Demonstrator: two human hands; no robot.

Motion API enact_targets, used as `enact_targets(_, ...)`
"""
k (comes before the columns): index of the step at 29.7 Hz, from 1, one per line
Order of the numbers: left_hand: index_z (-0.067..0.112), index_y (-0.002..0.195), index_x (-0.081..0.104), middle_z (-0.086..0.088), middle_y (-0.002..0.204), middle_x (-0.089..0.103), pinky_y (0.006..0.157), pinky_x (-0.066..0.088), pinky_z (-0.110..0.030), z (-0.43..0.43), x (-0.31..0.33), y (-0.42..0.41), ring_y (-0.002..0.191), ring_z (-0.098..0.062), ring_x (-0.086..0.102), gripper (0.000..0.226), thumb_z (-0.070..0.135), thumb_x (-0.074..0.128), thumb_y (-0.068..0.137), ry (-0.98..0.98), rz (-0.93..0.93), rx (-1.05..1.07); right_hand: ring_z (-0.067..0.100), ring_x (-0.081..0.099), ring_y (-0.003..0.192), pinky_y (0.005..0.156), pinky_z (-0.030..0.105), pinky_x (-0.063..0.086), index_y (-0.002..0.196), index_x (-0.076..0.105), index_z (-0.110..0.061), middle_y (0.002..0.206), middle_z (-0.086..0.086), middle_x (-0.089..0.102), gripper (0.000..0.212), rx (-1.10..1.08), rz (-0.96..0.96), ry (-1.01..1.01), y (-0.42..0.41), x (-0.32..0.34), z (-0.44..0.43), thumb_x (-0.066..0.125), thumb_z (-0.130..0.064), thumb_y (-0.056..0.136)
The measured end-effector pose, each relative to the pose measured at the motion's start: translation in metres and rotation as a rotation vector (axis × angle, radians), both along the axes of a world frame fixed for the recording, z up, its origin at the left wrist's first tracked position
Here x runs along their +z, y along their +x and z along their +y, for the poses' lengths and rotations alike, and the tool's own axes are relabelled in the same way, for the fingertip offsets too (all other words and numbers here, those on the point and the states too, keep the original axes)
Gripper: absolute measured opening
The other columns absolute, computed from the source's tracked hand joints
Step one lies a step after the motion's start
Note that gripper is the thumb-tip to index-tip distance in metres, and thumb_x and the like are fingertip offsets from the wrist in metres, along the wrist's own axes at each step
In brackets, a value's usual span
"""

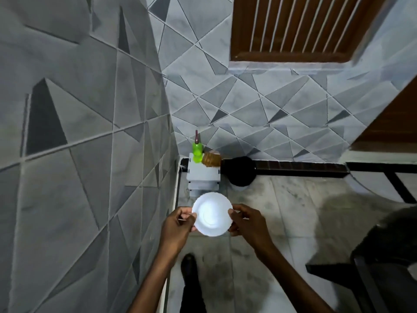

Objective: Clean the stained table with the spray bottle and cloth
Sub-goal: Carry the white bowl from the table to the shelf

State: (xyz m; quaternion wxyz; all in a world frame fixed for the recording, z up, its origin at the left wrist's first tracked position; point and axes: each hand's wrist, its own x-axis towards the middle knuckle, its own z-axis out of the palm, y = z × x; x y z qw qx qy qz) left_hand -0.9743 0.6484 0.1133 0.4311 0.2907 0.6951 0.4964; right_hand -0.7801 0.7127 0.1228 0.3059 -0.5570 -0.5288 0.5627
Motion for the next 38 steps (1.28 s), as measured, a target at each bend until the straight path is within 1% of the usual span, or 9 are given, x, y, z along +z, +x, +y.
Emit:
enact_targets(6, 0.008, 0.099, 0.07, -0.012, 0.094, 0.071, 0.065, 0.059, -0.023, 0.16, -0.041, -0.083, 0.084, -0.021, 0.066, 0.011, 0.003, 0.064, 0.092, -0.015, -0.024, -0.001, 0.012, 0.069, 0.057, 0.05, 0.025, 0.055, 0.108, 0.072, -0.012, 0.077, 0.01, 0.072, 0.014, -0.037, -0.049, -0.011, -0.083, -0.04, 0.145, 0.066, -0.013, 0.096)
enact_targets(12, 0.027, 0.097, 0.066, 0.004, 0.092, 0.069, 0.082, 0.06, -0.046, 0.299, -0.088, -0.142, 0.09, -0.022, 0.068, 0.016, 0.012, 0.065, 0.092, -0.14, 0.024, -0.046, 0.013, 0.069, 0.057, 0.05, 0.028, 0.055, 0.107, 0.072, -0.013, 0.074, 0.007, 0.073, 0.012, -0.039, -0.124, -0.11, -0.14, -0.084, 0.277, 0.067, -0.014, 0.096)
enact_targets(16, 0.028, 0.102, 0.065, 0.011, 0.093, 0.067, 0.087, 0.058, -0.045, 0.409, -0.172, -0.18, 0.089, -0.02, 0.067, 0.027, 0.004, 0.064, 0.09, -0.257, 0.059, -0.068, 0.016, 0.07, 0.057, 0.053, 0.025, 0.053, 0.092, 0.069, -0.014, 0.074, 0.008, 0.073, 0.002, 0.018, -0.225, -0.204, -0.178, -0.174, 0.401, 0.071, -0.014, 0.093)
enact_targets(18, 0.028, 0.102, 0.065, 0.008, 0.092, 0.067, 0.087, 0.056, -0.042, 0.44, -0.212, -0.19, 0.089, -0.022, 0.066, 0.029, 0.002, 0.064, 0.089, -0.305, 0.093, -0.066, 0.021, 0.072, 0.061, 0.056, 0.026, 0.053, 0.087, 0.066, -0.019, 0.075, 0.009, 0.074, 0.009, 0.045, -0.269, -0.232, -0.19, -0.22, 0.437, 0.072, -0.015, 0.092)
enact_targets(21, 0.028, 0.096, 0.066, 0.004, 0.089, 0.067, 0.086, 0.054, -0.04, 0.486, -0.303, -0.204, 0.085, -0.022, 0.064, 0.031, -0.001, 0.064, 0.087, -0.399, 0.101, -0.036, 0.014, 0.07, 0.057, 0.058, 0.028, 0.054, 0.093, 0.065, -0.019, 0.07, 0.002, 0.072, 0.007, 0.1, -0.311, -0.293, -0.209, -0.316, 0.488, 0.071, -0.017, 0.092)
enact_targets(27, 0.013, 0.109, 0.071, -0.002, 0.092, 0.067, 0.084, 0.058, -0.038, 0.54, -0.457, -0.227, 0.089, -0.024, 0.067, 0.027, 0.0, 0.061, 0.086, -0.525, 0.141, -0.06, 0.024, 0.075, 0.074, 0.078, 0.05, 0.062, 0.094, 0.068, -0.031, 0.078, 0.005, 0.076, 0.009, 0.058, -0.396, -0.401, -0.241, -0.476, 0.536, 0.069, -0.023, 0.09)
enact_targets(32, 0.008, 0.11, 0.069, -0.002, 0.096, 0.067, 0.083, 0.057, -0.04, 0.567, -0.538, -0.241, 0.091, -0.019, 0.063, 0.028, -0.002, 0.06, 0.085, -0.556, 0.183, -0.064, 0.026, 0.074, 0.092, 0.082, 0.029, 0.056, 0.115, 0.07, -0.012, 0.102, 0.012, 0.077, 0.022, 0.145, -0.502, -0.319, -0.263, -0.552, 0.556, 0.066, -0.016, 0.093)
enact_targets(35, 0.007, 0.113, 0.067, -0.004, 0.105, 0.067, 0.087, 0.054, -0.035, 0.575, -0.56, -0.247, 0.096, -0.015, 0.059, 0.029, -0.002, 0.06, 0.087, -0.574, 0.179, -0.092, 0.024, 0.074, 0.08, 0.075, 0.034, 0.061, 0.117, 0.07, -0.011, 0.102, 0.015, 0.077, 0.022, 0.095, -0.459, -0.362, -0.268, -0.574, 0.561, 0.064, -0.015, 0.096)
enact_targets(38, 0.006, 0.117, 0.066, -0.008, 0.113, 0.067, 0.084, 0.048, -0.026, 0.577, -0.568, -0.255, 0.099, -0.014, 0.057, 0.029, -0.001, 0.059, 0.09, -0.604, 0.183, -0.109, 0.014, 0.07, 0.066, 0.061, 0.021, 0.058, 0.117, 0.07, -0.011, 0.102, 0.013, 0.076, 0.022, 0.078, -0.444, -0.406, -0.273, -0.581, 0.563, 0.065, -0.013, 0.096)
